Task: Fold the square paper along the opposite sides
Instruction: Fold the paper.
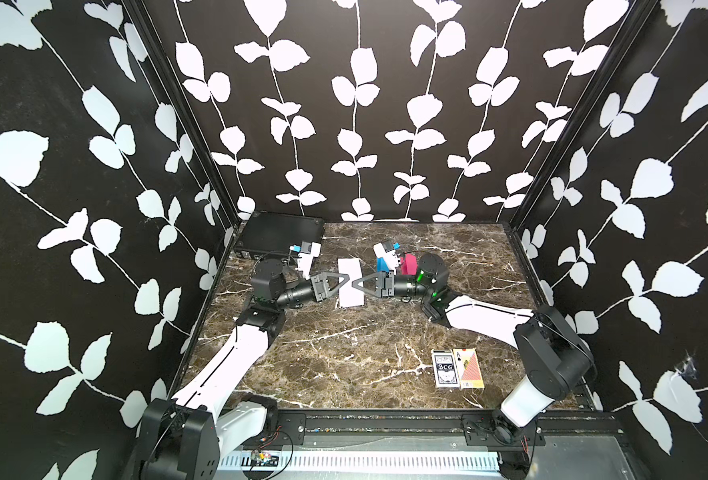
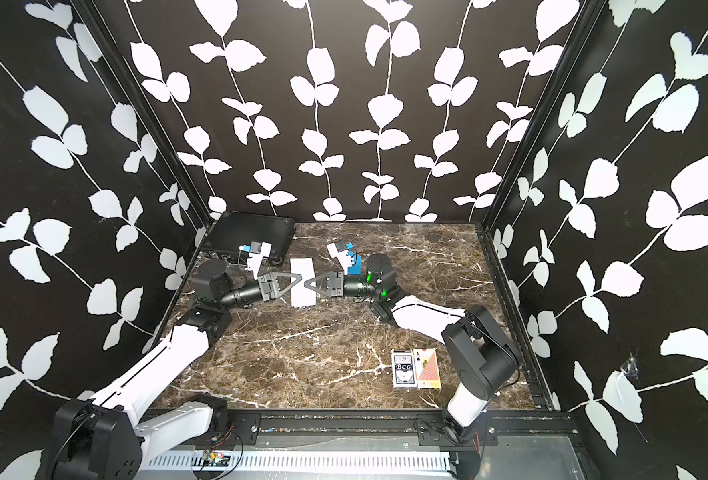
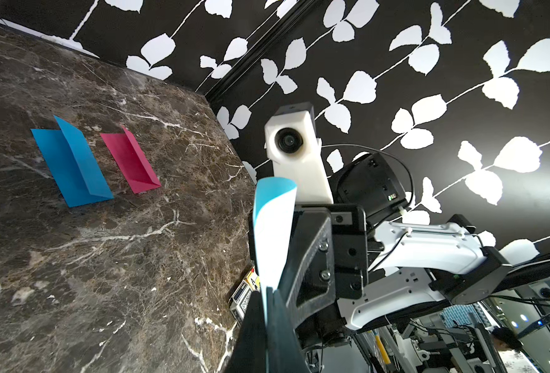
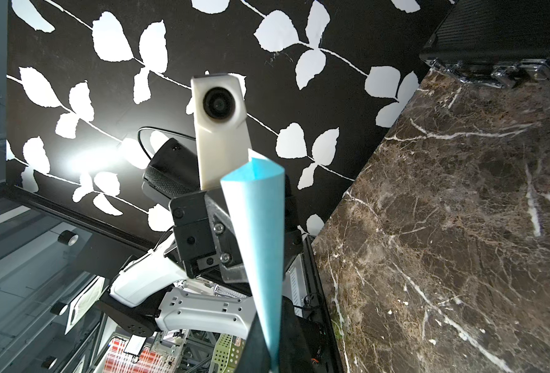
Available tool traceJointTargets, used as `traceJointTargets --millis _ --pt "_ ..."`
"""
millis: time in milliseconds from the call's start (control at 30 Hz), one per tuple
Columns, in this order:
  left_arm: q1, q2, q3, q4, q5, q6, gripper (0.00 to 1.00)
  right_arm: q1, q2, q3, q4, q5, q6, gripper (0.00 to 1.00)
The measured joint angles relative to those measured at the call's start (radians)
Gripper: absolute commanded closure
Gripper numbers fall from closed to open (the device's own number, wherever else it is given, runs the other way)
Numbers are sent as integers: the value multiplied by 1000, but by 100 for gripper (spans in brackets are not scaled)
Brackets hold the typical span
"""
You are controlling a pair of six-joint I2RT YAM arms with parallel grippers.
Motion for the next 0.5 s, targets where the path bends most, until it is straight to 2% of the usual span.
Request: traceJointTargets --millis 100,200,267,367,500 --pt "-1 1 3 -19 2 8 100 -2 0 0 1 0 -3 60" --pt "-1 19 39 -87 15 37 100 -12 -18 -5 -33 10 -46 49" --pt "-1 43 80 -151 30 69 100 -32 -86 -43 -121 47 -129 47" --pt "-5 95 151 -285 44 144 100 -53 -300 -152 -321 198 -365 46" --pt "-50 219 227 -478 19 262 100 32 -559 -352 -361 436 -719 49"
